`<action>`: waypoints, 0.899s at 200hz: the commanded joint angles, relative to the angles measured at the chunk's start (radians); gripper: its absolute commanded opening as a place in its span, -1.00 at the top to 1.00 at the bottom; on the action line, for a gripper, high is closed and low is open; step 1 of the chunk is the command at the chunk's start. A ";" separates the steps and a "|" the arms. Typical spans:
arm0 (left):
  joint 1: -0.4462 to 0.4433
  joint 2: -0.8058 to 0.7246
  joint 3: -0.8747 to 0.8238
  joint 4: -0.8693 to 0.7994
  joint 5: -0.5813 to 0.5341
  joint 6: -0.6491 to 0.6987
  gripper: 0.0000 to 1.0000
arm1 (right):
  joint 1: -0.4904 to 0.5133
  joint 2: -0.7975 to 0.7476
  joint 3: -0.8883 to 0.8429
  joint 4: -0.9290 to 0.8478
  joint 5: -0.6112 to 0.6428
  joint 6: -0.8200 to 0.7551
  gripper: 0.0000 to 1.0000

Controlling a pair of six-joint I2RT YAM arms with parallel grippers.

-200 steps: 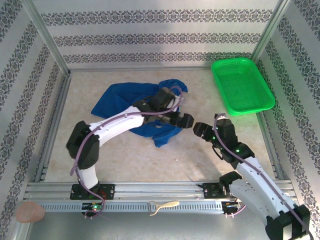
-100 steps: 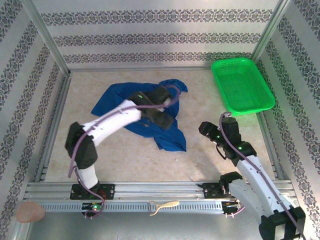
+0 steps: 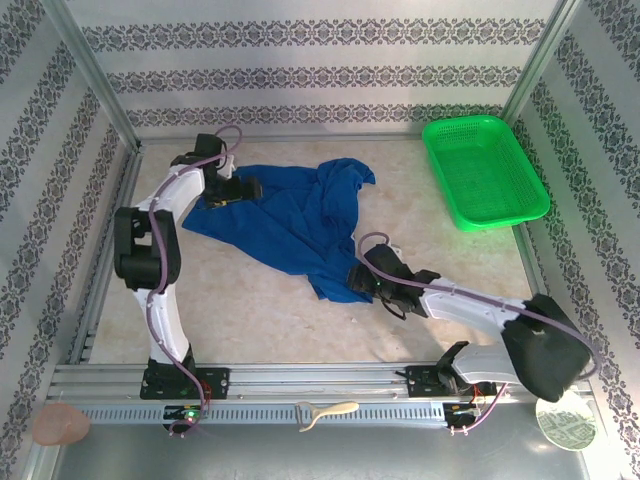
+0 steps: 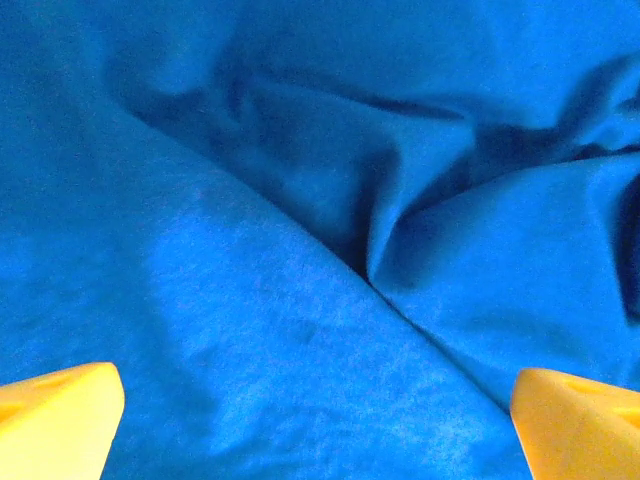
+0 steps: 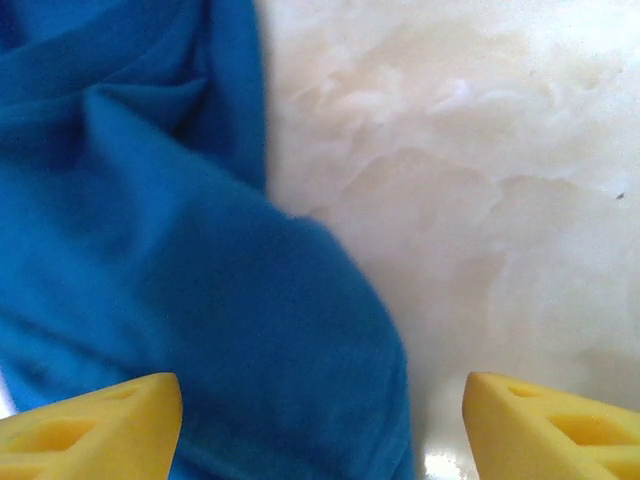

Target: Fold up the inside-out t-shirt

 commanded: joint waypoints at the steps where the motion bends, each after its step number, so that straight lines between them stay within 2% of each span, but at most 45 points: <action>1: -0.004 0.028 0.045 0.010 0.088 0.015 -0.99 | -0.007 0.061 0.030 0.081 0.102 0.061 -0.36; 14: -0.004 0.035 0.024 0.015 0.090 0.002 -0.99 | -0.033 0.089 0.027 0.109 0.080 0.063 -0.11; 36: -0.003 -0.002 -0.067 0.063 0.096 -0.025 -0.99 | -0.099 0.081 0.004 0.140 0.027 0.046 0.68; 49: -0.004 -0.037 -0.135 0.084 0.094 -0.044 -0.99 | -0.157 0.045 -0.015 0.137 0.006 0.024 0.99; 89: -0.014 -0.174 -0.410 0.225 0.154 -0.147 -0.99 | -0.381 -0.090 -0.021 0.061 -0.068 -0.075 1.00; 109: -0.036 -0.241 -0.538 0.299 0.175 -0.190 -0.99 | -0.424 -0.120 0.019 0.047 -0.137 -0.152 1.00; 115: -0.044 -0.256 -0.568 0.314 0.175 -0.199 -0.99 | -0.413 -0.115 0.040 0.046 -0.166 -0.194 0.78; 119: -0.048 -0.265 -0.586 0.326 0.177 -0.206 -0.99 | -0.400 -0.109 0.055 0.046 -0.181 -0.221 0.50; 120: -0.050 -0.268 -0.591 0.329 0.179 -0.207 -0.99 | -0.400 -0.109 0.055 0.046 -0.181 -0.221 0.50; 127: -0.057 -0.285 -0.621 0.353 0.182 -0.218 -0.99 | -0.362 -0.093 0.087 0.036 -0.194 -0.270 0.01; 137: -0.060 -0.304 -0.647 0.368 0.186 -0.233 -0.99 | -0.310 -0.068 0.119 0.025 -0.200 -0.322 -0.27; 149: -0.062 -0.320 -0.661 0.373 0.190 -0.246 -0.99 | -0.241 -0.021 0.156 0.020 -0.190 -0.371 -0.43; 180: -0.064 -0.366 -0.634 0.349 0.159 -0.250 -0.99 | -0.125 0.152 0.240 0.039 -0.199 -0.404 -0.56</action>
